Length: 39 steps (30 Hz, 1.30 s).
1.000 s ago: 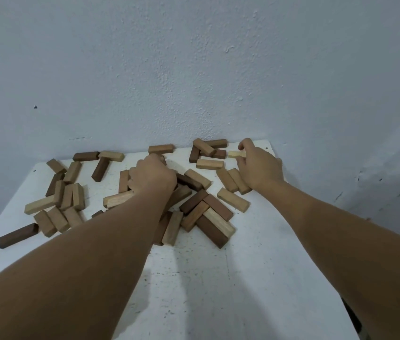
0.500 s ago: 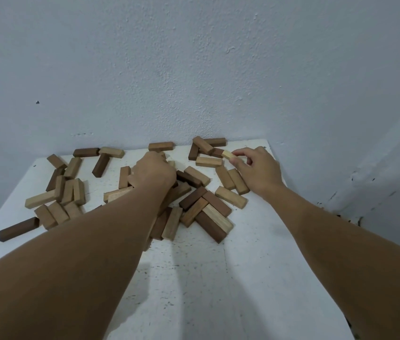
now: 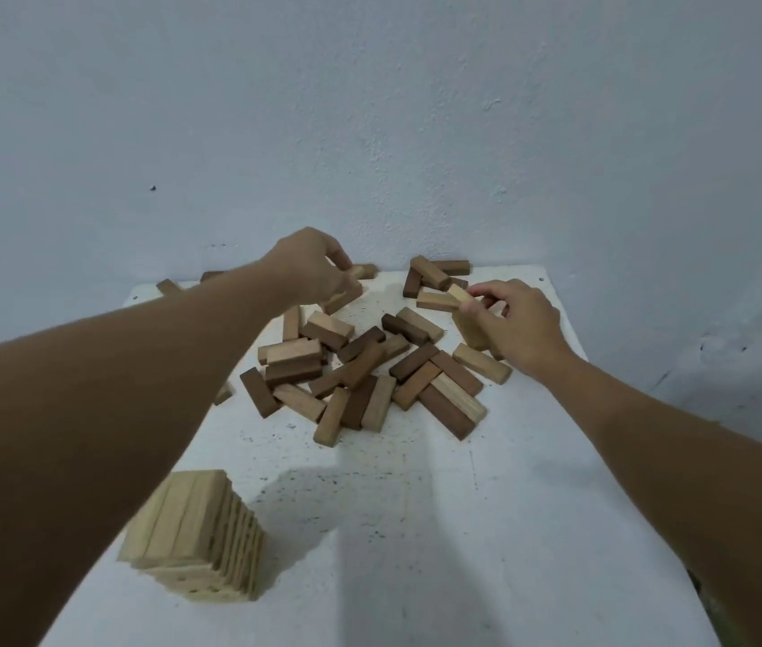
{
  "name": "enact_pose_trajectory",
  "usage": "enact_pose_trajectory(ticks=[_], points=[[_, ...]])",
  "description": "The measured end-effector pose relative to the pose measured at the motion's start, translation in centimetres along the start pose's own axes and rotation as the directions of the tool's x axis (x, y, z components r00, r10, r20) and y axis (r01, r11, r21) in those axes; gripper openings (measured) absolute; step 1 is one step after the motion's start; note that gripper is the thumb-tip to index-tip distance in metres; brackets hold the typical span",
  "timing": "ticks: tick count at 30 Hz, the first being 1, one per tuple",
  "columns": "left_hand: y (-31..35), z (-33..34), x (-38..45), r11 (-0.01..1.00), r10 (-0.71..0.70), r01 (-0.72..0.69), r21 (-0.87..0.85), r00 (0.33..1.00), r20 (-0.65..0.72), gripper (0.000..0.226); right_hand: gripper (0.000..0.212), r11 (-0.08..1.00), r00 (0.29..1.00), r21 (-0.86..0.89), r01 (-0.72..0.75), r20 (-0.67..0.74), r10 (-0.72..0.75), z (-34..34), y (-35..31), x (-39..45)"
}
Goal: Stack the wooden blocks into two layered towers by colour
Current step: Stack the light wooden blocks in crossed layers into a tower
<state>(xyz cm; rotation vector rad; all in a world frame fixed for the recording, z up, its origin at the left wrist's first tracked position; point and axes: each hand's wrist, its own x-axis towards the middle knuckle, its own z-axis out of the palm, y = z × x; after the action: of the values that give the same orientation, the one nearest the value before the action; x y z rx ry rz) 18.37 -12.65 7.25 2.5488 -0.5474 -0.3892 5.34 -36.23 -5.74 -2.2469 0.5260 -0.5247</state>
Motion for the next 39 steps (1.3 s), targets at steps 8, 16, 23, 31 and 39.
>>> enact_pose_trajectory(ticks=[8, 16, 23, 31, 39], points=[[-9.1, -3.9, -4.4, 0.997, 0.066, -0.066, -0.025, 0.998, -0.006, 0.016, 0.024, 0.964, 0.965, -0.126, 0.236, 0.147, -0.217, 4.7, -5.2, -4.7], [-17.7, 0.1, -7.7, 0.989, 0.007, -0.027, -0.148, 0.991, -0.134, 0.012, 0.02, 0.937, 0.943, -0.183, 0.297, 0.212, -0.257, 7.9, -9.1, -6.1], [-20.6, 2.6, -9.2, 0.99, 0.123, -0.141, -0.024, 0.925, -0.36, 0.031, 0.024, 0.882, 0.934, -0.328, 0.34, 0.228, -0.275, 8.1, -10.7, -6.1], [-22.2, 4.4, -9.3, 0.991, 0.129, -0.131, 0.029, 0.868, -0.479, 0.03, 0.038, 0.775, 0.863, -0.412, 0.479, 0.383, -0.33, 10.9, -13.8, -5.5], [-23.1, 4.9, -8.6, 0.988, 0.061, 0.032, 0.148, 0.812, -0.581, 0.024, 0.032, 0.806, 0.863, -0.345, 0.482, 0.343, -0.37, 12.6, -14.5, -5.9]])
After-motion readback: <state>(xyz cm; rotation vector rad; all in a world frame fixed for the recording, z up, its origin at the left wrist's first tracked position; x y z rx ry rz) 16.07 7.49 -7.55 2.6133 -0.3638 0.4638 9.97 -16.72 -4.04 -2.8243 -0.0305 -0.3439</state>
